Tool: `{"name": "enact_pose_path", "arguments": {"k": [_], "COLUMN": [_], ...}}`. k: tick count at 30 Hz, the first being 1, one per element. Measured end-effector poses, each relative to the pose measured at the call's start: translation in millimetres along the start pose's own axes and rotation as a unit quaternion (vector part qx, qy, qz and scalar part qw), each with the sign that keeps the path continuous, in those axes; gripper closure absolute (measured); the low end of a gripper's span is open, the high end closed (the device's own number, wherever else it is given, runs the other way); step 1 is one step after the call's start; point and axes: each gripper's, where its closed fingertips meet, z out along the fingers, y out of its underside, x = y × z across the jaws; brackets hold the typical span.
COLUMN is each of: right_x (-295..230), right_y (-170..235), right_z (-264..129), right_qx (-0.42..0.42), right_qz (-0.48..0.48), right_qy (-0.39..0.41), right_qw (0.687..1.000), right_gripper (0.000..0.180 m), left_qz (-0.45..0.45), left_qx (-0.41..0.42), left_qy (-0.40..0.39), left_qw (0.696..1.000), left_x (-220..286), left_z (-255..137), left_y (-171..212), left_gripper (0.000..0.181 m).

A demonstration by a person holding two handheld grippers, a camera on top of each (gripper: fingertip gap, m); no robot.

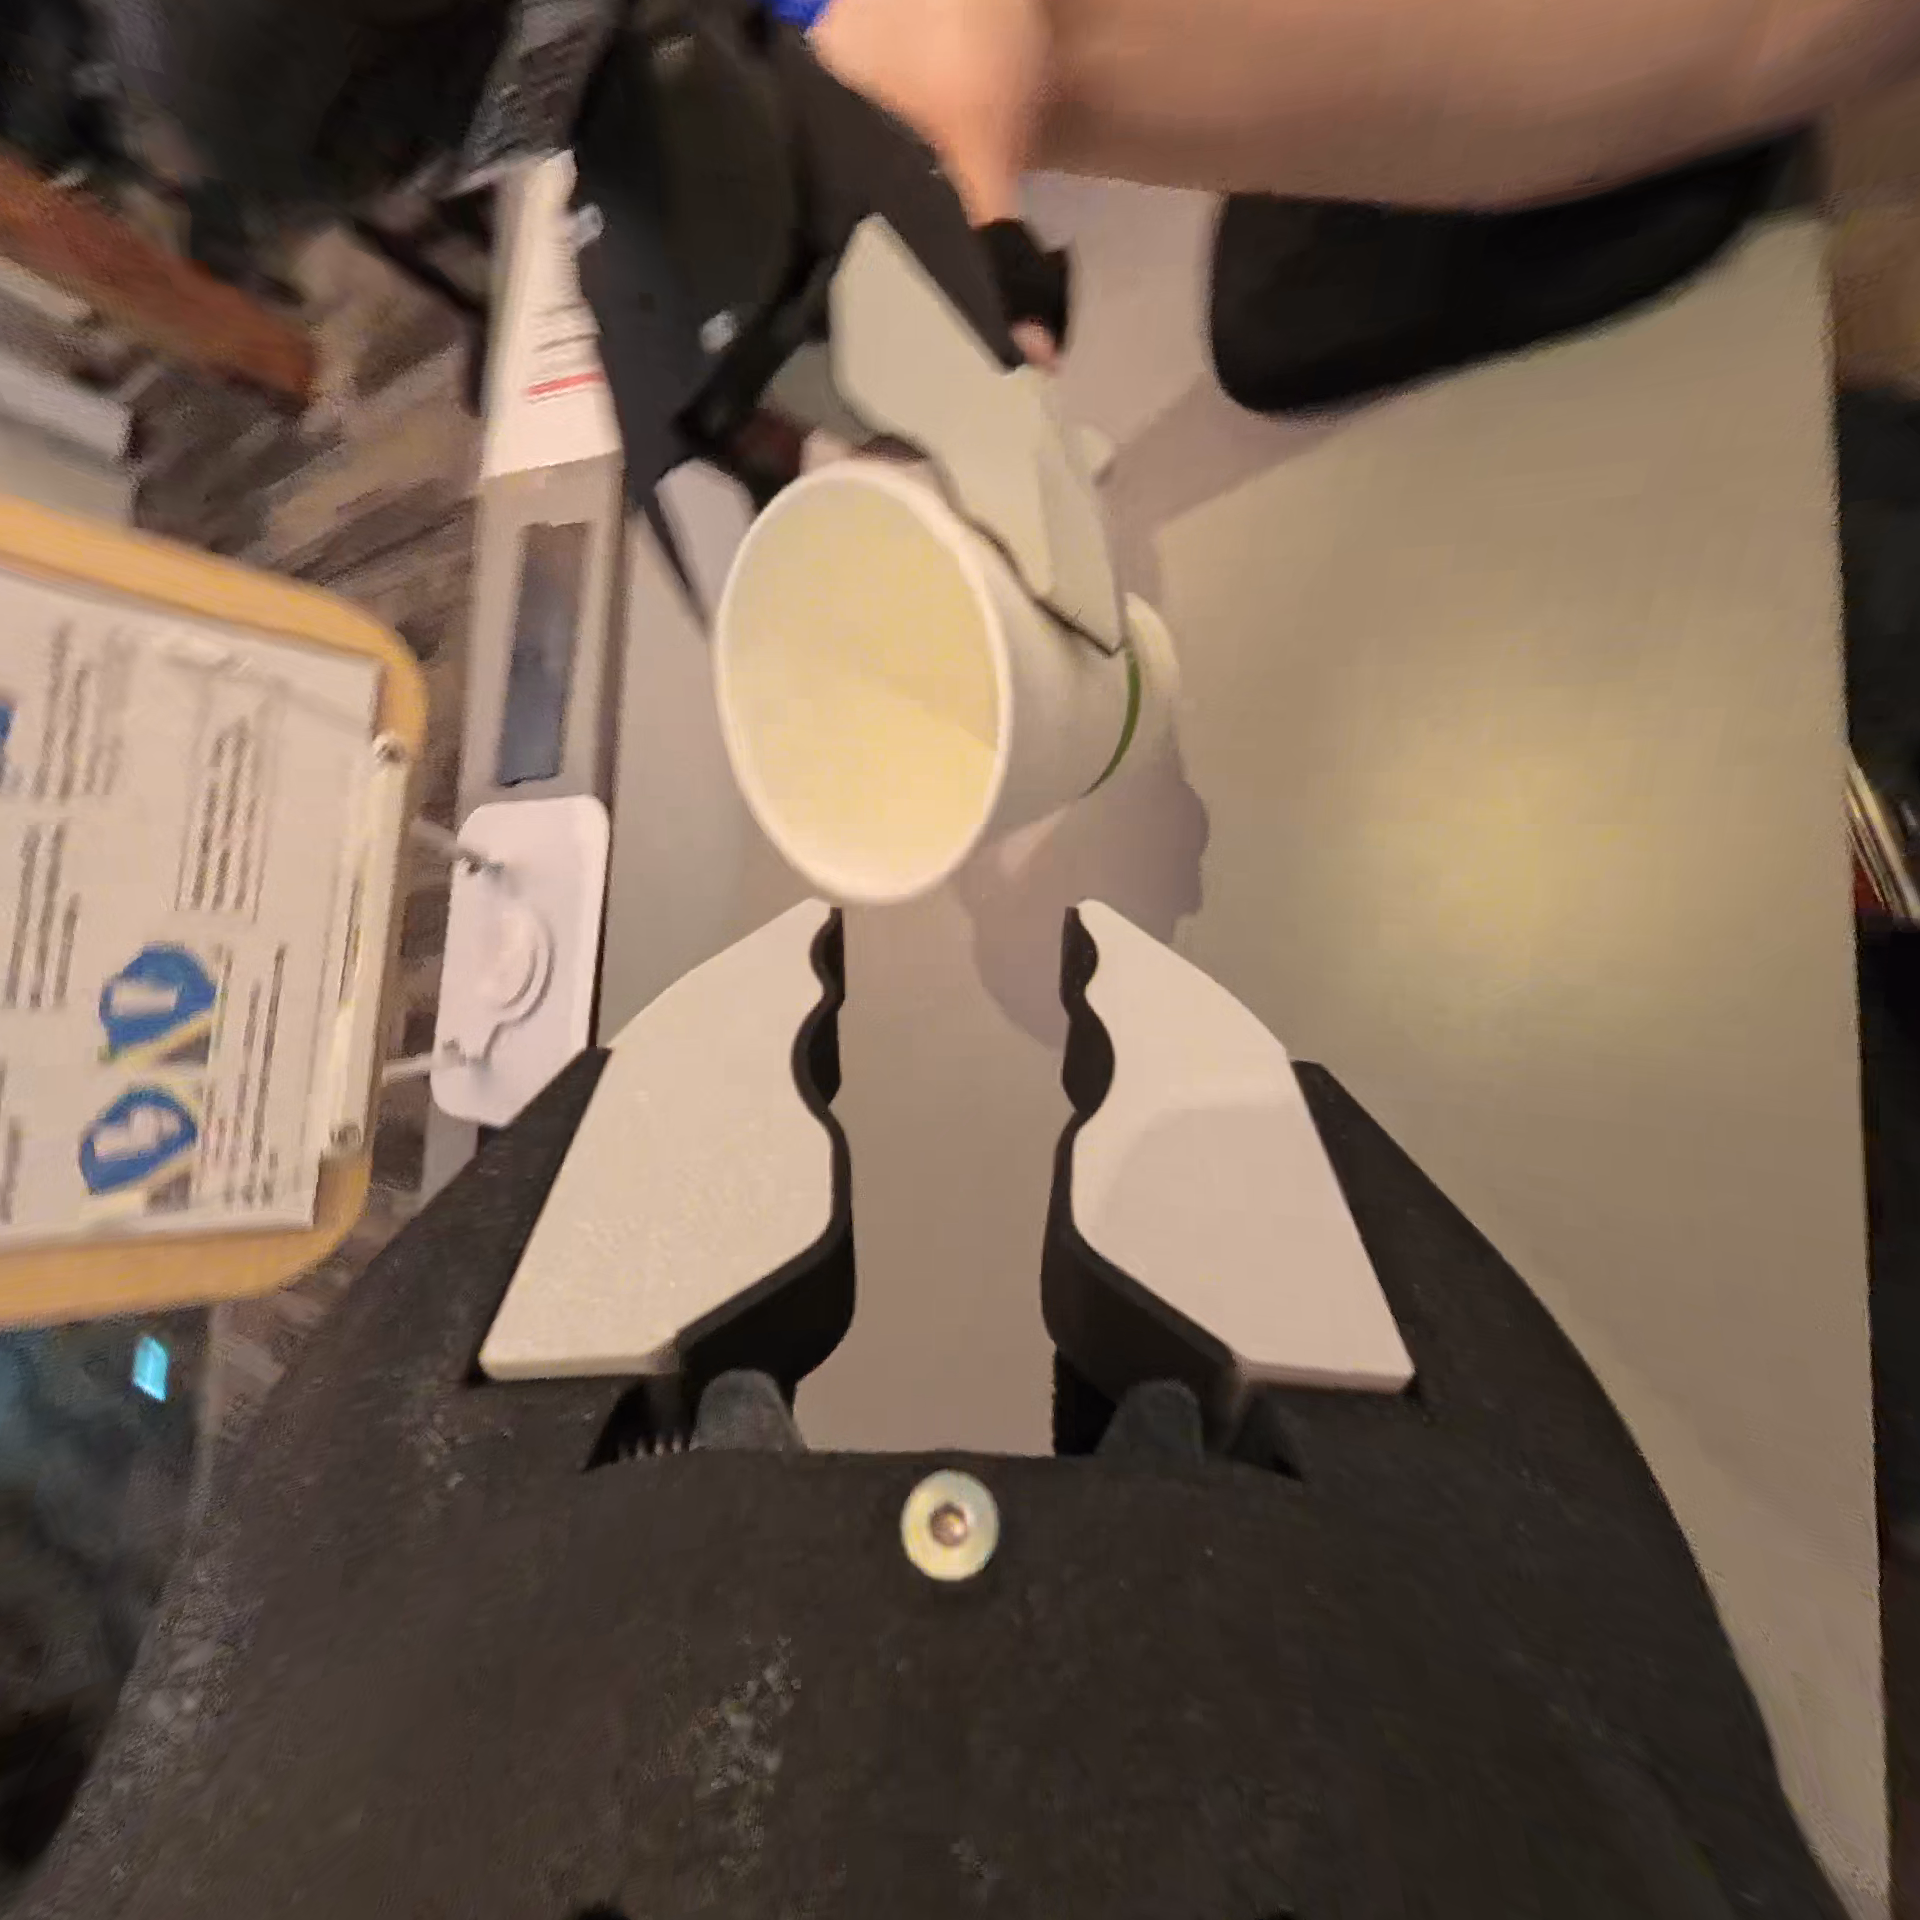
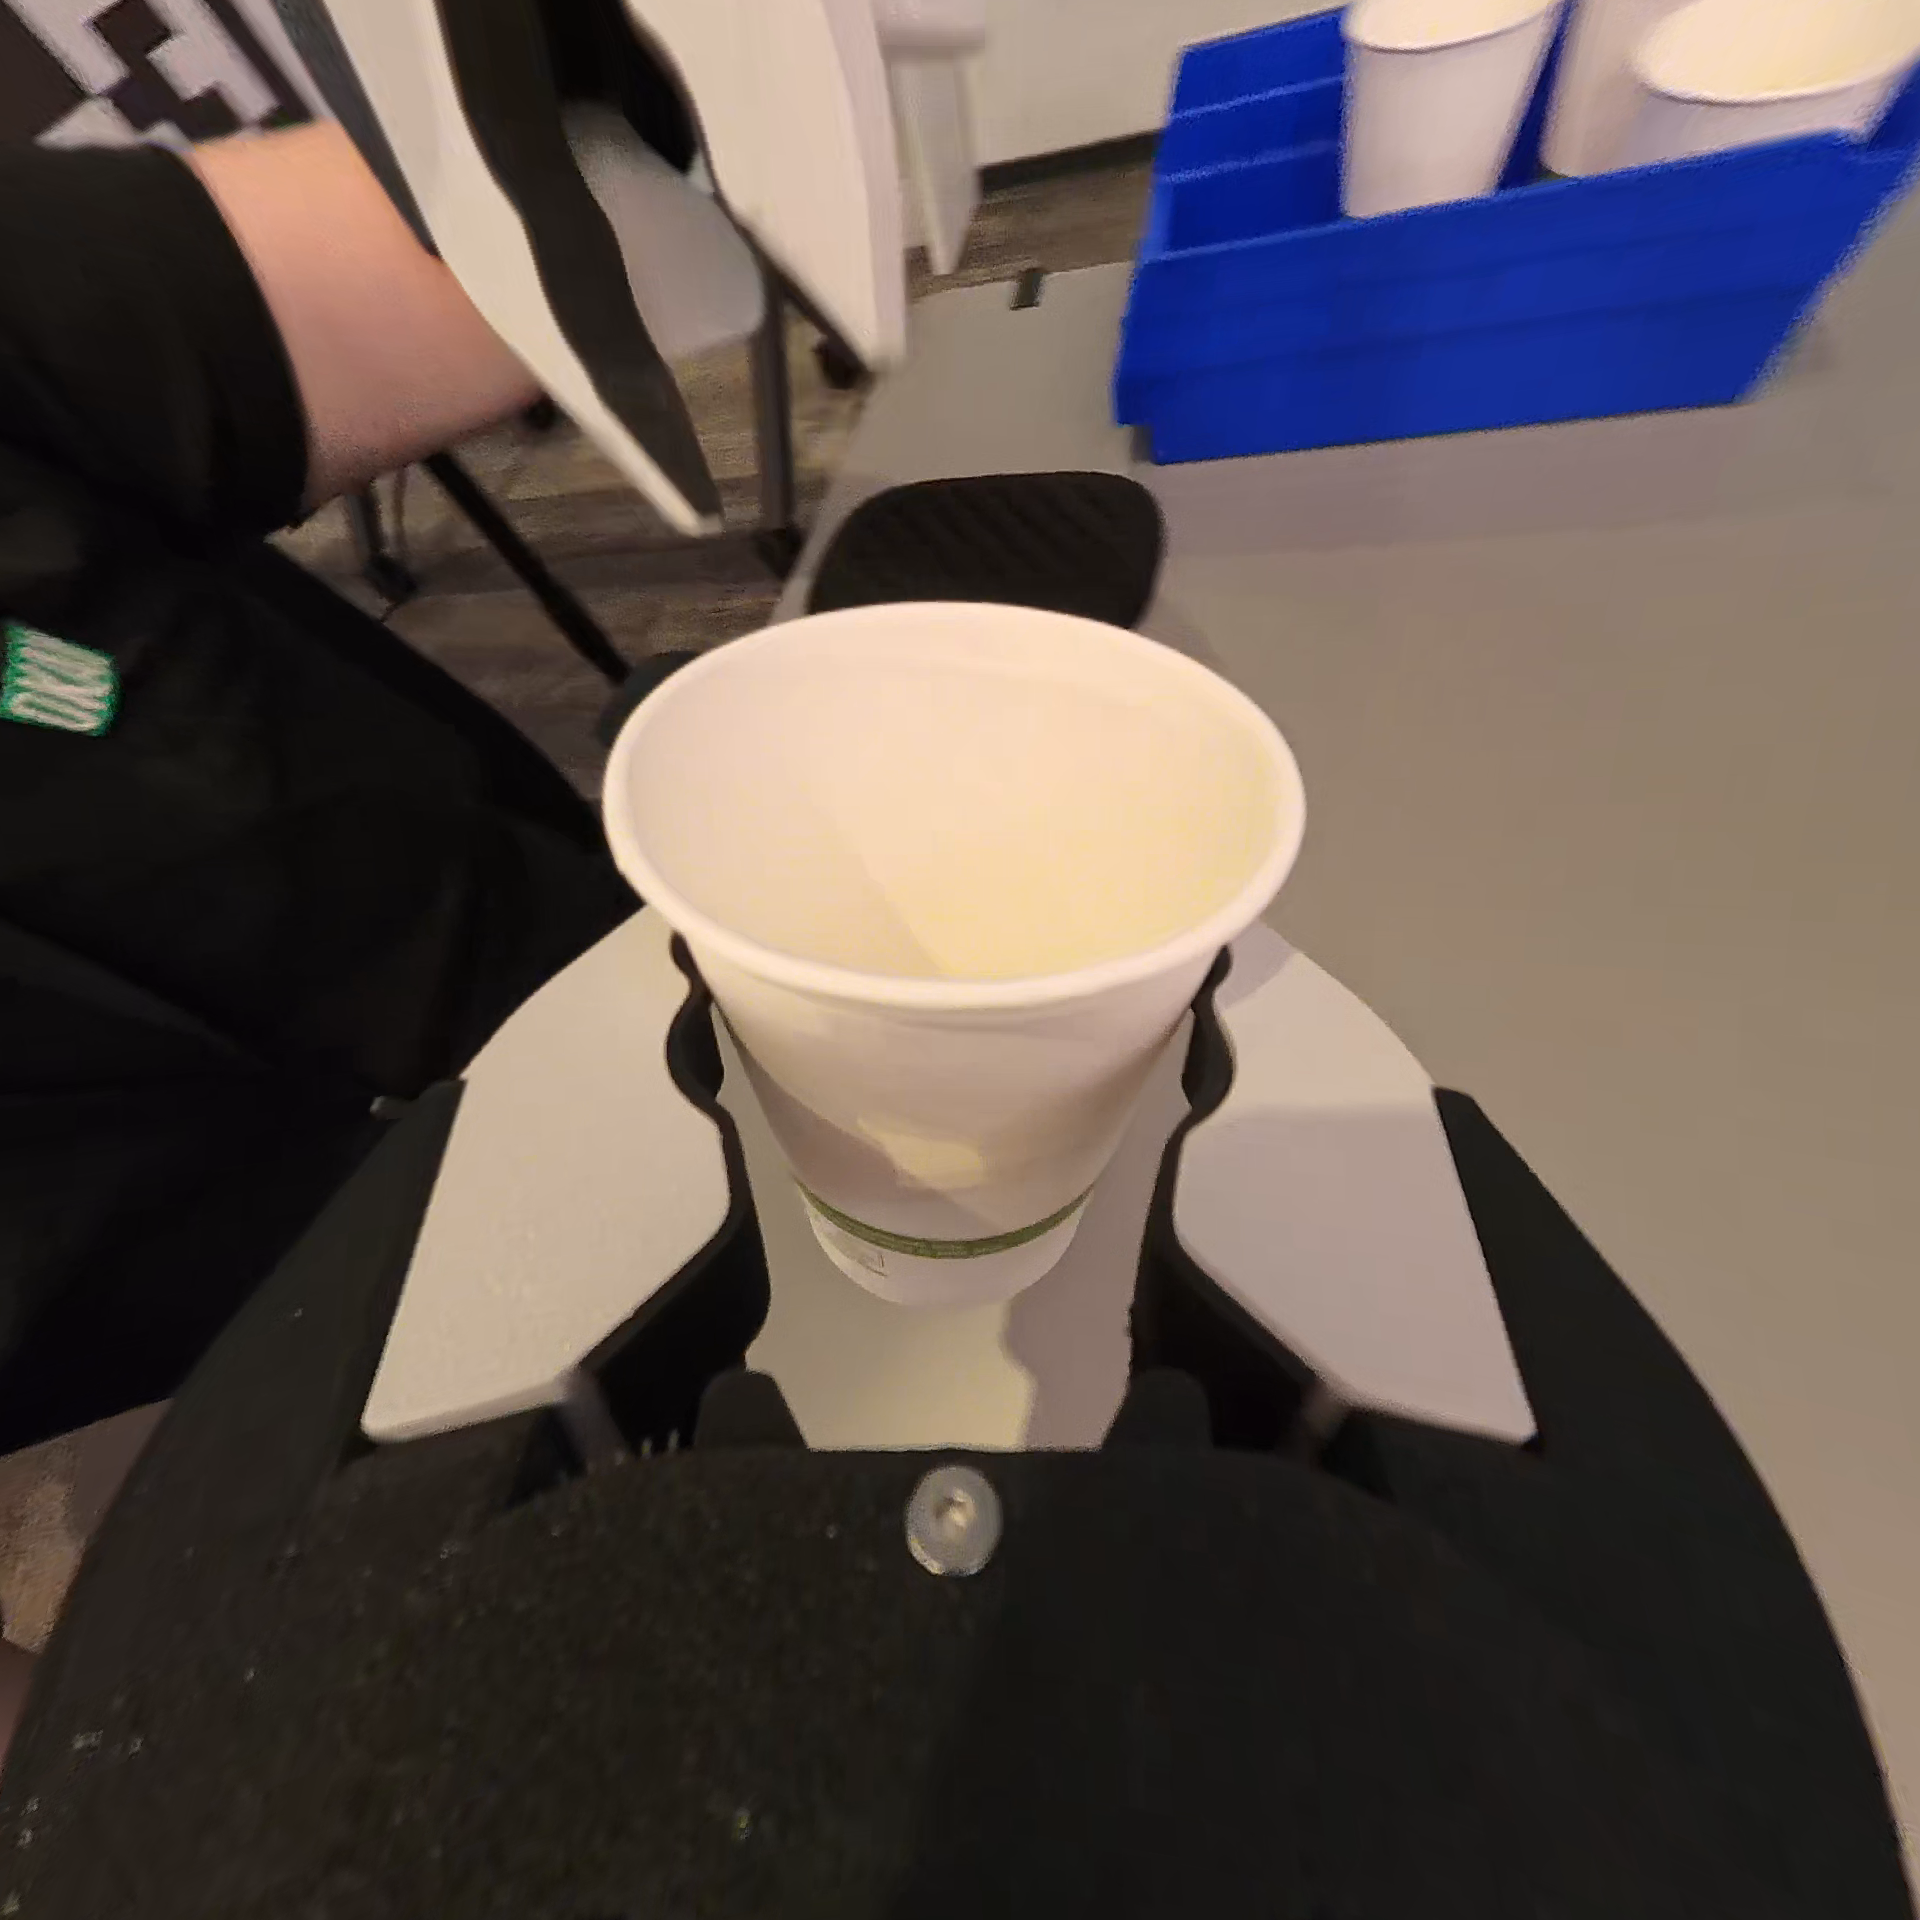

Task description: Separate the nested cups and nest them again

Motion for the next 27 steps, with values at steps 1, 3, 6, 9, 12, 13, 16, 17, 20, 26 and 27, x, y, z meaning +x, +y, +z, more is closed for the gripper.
{"name": "enact_pose_path", "arguments": {"k": [1,3,6,9,12,13,16,17,20,26,27], "right_x": [9.4,29.8,57.4,74.1,62.3,52.1,14.4,3.8,-9.2,5.6,9.4], "right_y": [3.4,10.0,14.9,13.9,28.1,37.4,71.3,83.8,129.0,173.9,177.6], "right_z": [-10.2,-37.7,-100.9,-194.8,-300.1,-331.9,-407.1,-422.3,-452.8,-458.1,-456.8], "right_qx": [0.004,0.019,0.069,0.159,0.211,0.221,0.241,0.243,0.245,0.244,0.238], "right_qz": [0.015,0.052,0.095,0.088,0.038,0.031,0.014,0.009,0.047,0.099,0.104], "right_qy": [0.017,0.062,0.168,0.335,0.520,0.569,0.680,0.700,0.734,0.729,0.728], "right_qw": [1.000,0.997,0.979,0.925,0.827,0.791,0.692,0.672,0.632,0.632,0.634], "right_gripper": [0.092,0.093,0.092,0.092,0.091,0.091,0.091,0.091,0.091,0.091,0.090], "left_qz": [-0.042,-0.135,-0.261,-0.364,-0.420,-0.427,-0.421,-0.416,-0.413,-0.400,-0.400], "left_qx": [0.021,0.059,0.102,0.172,0.223,0.237,0.267,0.268,0.234,0.197,0.198], "left_qy": [-0.020,-0.037,-0.070,-0.095,-0.119,-0.126,-0.155,-0.167,-0.193,-0.228,-0.230], "left_qw": [0.999,0.988,0.957,0.910,0.872,0.863,0.853,0.853,0.859,0.866,0.865], "left_x": [-7.1,-12.8,-16.4,-16.1,-15.6,-14.6,-8.6,-5.8,3.1,7.3,6.5], "left_z": [-2.0,-0.2,3.9,-1.8,-13.9,-18.5,-27.4,-27.7,-23.1,-27.2,-29.3], "left_y": [7.3,29.5,68.8,90.4,102.4,104.0,107.8,110.9,125.8,137.0,137.2], "left_gripper": [0.146,0.147,0.142,0.139,0.136,0.136,0.153,0.156,0.157,0.155,0.155]}}
